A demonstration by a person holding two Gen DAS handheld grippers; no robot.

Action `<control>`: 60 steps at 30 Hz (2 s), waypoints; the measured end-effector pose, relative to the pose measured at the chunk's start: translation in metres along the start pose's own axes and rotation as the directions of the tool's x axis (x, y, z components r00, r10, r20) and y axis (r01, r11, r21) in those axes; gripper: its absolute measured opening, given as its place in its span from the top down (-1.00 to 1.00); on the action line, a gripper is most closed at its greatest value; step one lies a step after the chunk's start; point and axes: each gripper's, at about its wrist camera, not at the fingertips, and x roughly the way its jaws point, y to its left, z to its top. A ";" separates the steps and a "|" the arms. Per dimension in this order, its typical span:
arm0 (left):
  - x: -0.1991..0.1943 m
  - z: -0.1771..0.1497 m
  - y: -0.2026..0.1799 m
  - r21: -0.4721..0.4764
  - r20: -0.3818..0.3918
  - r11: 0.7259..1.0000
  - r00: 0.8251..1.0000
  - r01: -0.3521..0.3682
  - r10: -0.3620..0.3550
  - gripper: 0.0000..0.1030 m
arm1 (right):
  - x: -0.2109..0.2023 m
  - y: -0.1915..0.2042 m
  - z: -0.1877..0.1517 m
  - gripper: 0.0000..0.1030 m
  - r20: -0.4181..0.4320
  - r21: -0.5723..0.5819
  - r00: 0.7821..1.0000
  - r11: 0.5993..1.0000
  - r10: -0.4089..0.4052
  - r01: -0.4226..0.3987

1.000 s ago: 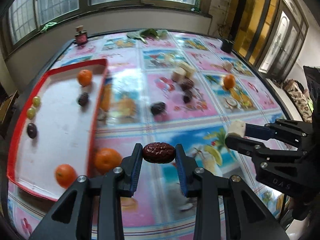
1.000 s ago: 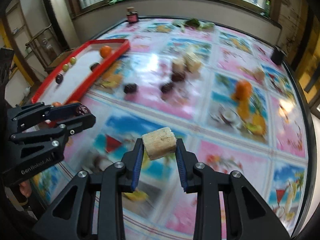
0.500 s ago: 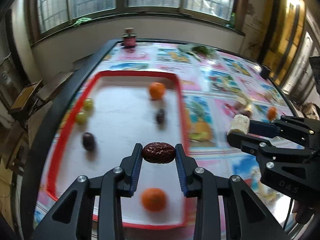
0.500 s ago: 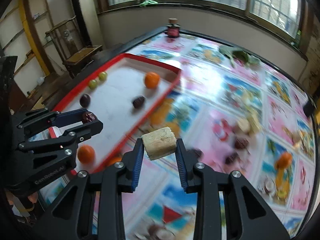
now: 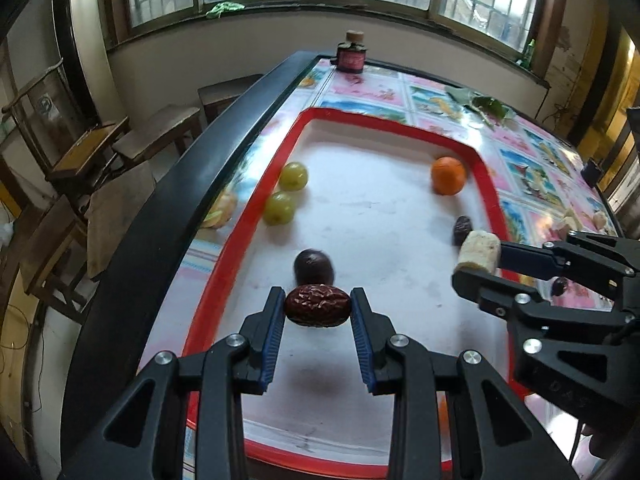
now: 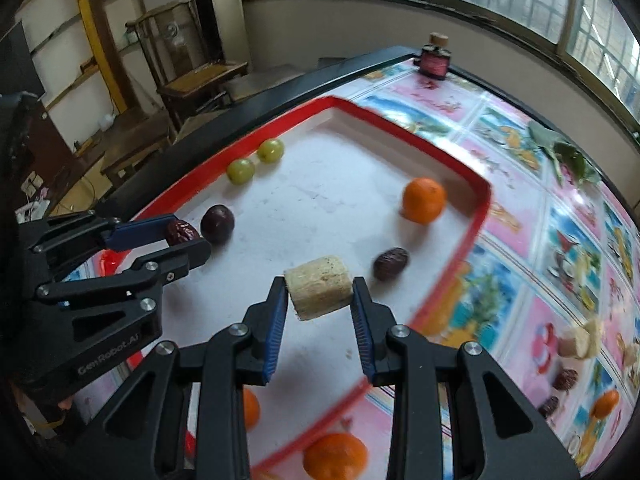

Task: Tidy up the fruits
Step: 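Carry the pale cube and date into the red tray and open both grippers, then grasp an orange with the right gripper while the left gripper grasps a dark date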

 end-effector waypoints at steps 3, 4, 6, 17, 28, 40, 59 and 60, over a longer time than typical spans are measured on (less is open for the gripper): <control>0.006 -0.001 0.006 -0.001 -0.012 1.000 1.000 -0.005 0.005 0.38 | 0.013 0.005 0.002 0.34 -0.021 -0.012 1.000 1.000 0.003 -0.003; 0.007 -0.001 0.007 -0.002 -0.017 1.000 1.000 -0.007 0.007 0.38 | 0.016 0.006 0.003 0.34 -0.025 -0.016 1.000 1.000 0.001 -0.002; 0.010 -0.002 0.009 -0.001 -0.022 1.000 1.000 -0.011 0.011 0.38 | 0.021 0.008 0.003 0.34 -0.033 -0.026 0.999 1.000 -0.004 0.004; 0.017 -0.003 0.008 0.011 -0.052 1.000 0.998 -0.029 0.029 0.34 | 0.032 0.010 0.003 0.34 -0.067 -0.039 0.997 0.999 -0.028 0.025; 0.006 -0.007 0.003 0.030 -0.038 0.997 0.997 -0.068 0.069 -0.23 | 0.021 0.006 0.000 0.34 -0.061 -0.035 0.997 0.998 -0.055 0.053; -0.024 -0.013 -0.024 0.051 0.016 0.997 0.998 -0.065 0.064 -0.34 | -0.026 -0.004 -0.023 0.31 -0.021 -0.032 0.997 0.997 -0.078 0.077; -0.050 -0.042 -0.151 0.184 0.026 0.982 0.999 0.039 -0.044 -0.35 | -0.124 -0.133 -0.162 0.18 -0.024 0.227 0.990 0.963 -0.142 0.144; -0.049 -0.044 -0.160 0.197 0.018 0.979 0.998 0.049 -0.053 -0.35 | -0.127 -0.138 -0.170 0.18 -0.029 0.238 0.989 0.960 -0.147 0.150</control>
